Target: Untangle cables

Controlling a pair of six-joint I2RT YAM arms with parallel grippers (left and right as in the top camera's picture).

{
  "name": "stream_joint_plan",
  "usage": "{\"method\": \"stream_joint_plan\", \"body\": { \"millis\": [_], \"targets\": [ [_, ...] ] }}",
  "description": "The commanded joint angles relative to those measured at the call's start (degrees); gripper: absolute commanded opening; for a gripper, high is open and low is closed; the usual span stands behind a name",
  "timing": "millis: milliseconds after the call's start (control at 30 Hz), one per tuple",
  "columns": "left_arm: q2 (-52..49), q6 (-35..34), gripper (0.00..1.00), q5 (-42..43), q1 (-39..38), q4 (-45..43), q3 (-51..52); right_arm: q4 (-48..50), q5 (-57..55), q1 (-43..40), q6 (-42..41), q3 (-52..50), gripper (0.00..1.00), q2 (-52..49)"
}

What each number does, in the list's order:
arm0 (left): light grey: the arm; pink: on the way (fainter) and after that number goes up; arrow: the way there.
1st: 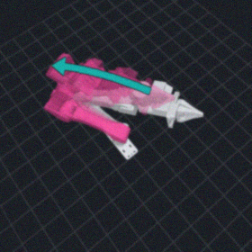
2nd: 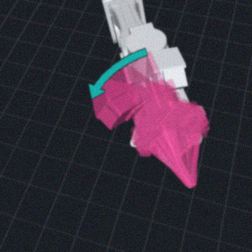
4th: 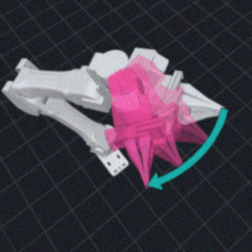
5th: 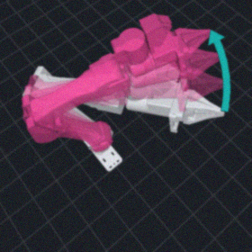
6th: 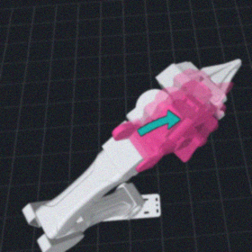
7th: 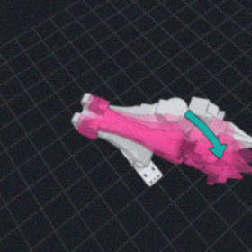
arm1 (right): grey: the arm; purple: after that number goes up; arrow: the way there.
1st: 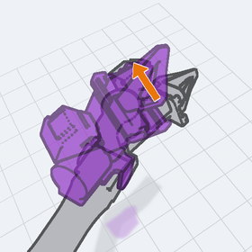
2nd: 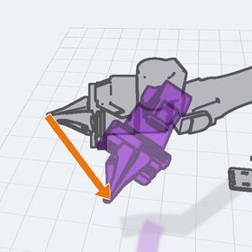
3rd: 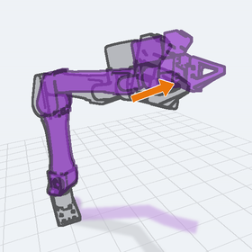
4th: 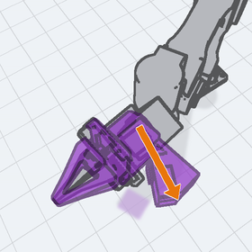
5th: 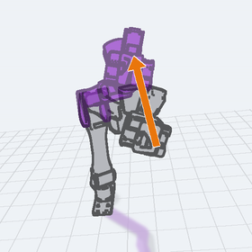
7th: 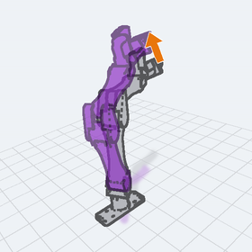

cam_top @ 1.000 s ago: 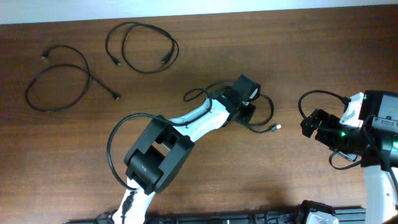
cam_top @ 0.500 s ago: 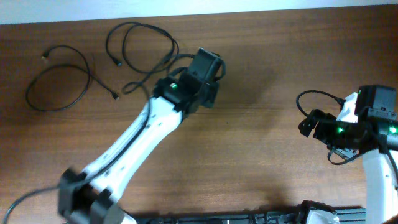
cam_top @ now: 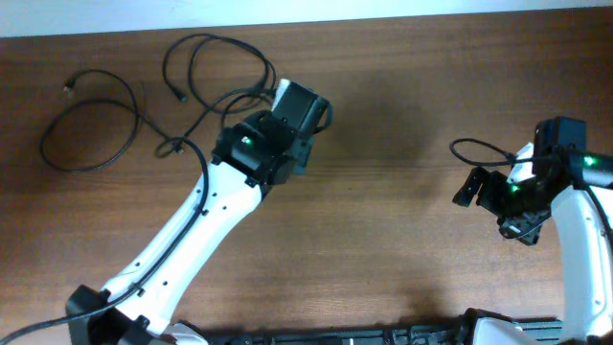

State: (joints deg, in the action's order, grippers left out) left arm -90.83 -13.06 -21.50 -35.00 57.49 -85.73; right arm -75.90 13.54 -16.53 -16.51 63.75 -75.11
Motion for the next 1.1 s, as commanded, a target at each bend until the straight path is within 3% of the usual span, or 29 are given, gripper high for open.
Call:
{"method": "stream_joint_plan", "body": {
  "millis": [0,133,267,633,900,1067],
  "targets": [
    [4.90,-5.81,0.00,-3.41,3.74,1.86,-0.15,-0.20,4.59,-0.31,0.00,-0.11,0.99,-0.26],
    [8.50,-13.38,0.00,-3.39,10.05,4.81,-0.15,1.33,12.00,-0.31,0.00,-0.11,0.99,-0.26],
    [10.71,-18.75,0.00,-3.41,15.15,9.33,-0.15,1.46,11.85,-0.31,0.15,-0.11,0.99,-0.26],
    [14.01,-24.94,0.00,-3.43,29.73,19.37,0.15,0.24,9.57,-0.31,3.06,-0.20,0.99,-0.26],
    [14.03,-26.71,0.00,-3.43,43.98,18.93,5.66,0.22,9.57,-0.31,3.04,-0.20,0.99,-0.26],
    [14.03,-30.01,0.00,-3.37,53.37,12.50,11.50,0.20,9.60,-0.31,3.02,-0.20,0.99,-0.26]
  ]
}}
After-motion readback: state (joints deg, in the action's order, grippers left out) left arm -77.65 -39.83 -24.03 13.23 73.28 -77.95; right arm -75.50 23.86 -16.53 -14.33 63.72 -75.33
